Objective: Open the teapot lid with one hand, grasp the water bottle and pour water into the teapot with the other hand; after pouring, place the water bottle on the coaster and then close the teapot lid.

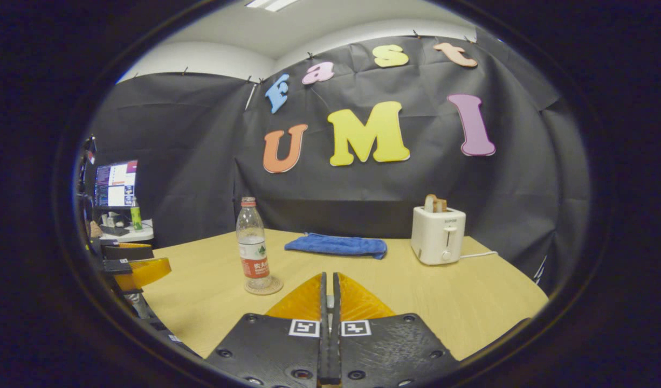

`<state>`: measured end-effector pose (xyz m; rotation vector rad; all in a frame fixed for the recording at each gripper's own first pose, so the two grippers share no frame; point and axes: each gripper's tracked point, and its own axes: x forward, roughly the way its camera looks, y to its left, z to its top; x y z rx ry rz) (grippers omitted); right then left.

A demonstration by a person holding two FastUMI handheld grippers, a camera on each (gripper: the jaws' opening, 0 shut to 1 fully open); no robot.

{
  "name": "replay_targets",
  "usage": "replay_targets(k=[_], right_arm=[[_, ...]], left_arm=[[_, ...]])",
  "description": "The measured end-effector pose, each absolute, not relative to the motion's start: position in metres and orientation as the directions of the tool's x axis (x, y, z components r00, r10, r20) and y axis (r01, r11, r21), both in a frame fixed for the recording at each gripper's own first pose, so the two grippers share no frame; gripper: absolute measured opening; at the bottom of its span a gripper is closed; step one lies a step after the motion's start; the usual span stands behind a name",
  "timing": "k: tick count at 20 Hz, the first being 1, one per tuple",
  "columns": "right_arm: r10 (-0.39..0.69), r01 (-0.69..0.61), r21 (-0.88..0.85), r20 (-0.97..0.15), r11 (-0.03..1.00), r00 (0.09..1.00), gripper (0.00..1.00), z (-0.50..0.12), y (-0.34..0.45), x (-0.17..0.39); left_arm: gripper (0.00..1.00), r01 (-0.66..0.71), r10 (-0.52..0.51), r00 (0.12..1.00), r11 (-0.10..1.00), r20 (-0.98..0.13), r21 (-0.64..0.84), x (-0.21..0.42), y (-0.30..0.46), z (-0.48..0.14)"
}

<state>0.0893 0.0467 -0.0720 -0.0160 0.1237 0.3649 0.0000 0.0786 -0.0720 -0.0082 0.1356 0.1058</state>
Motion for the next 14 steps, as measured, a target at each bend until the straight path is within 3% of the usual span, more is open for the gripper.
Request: replay_targets(k=[14], right_arm=[[0.383,-0.395,-0.018,-0.213,0.918,0.899,0.0,-0.115,0.071,0.105]], left_arm=[[0.99,-0.12,0.122,0.988,0.993,-0.097,0.02,-0.009,0.085,-0.064]])
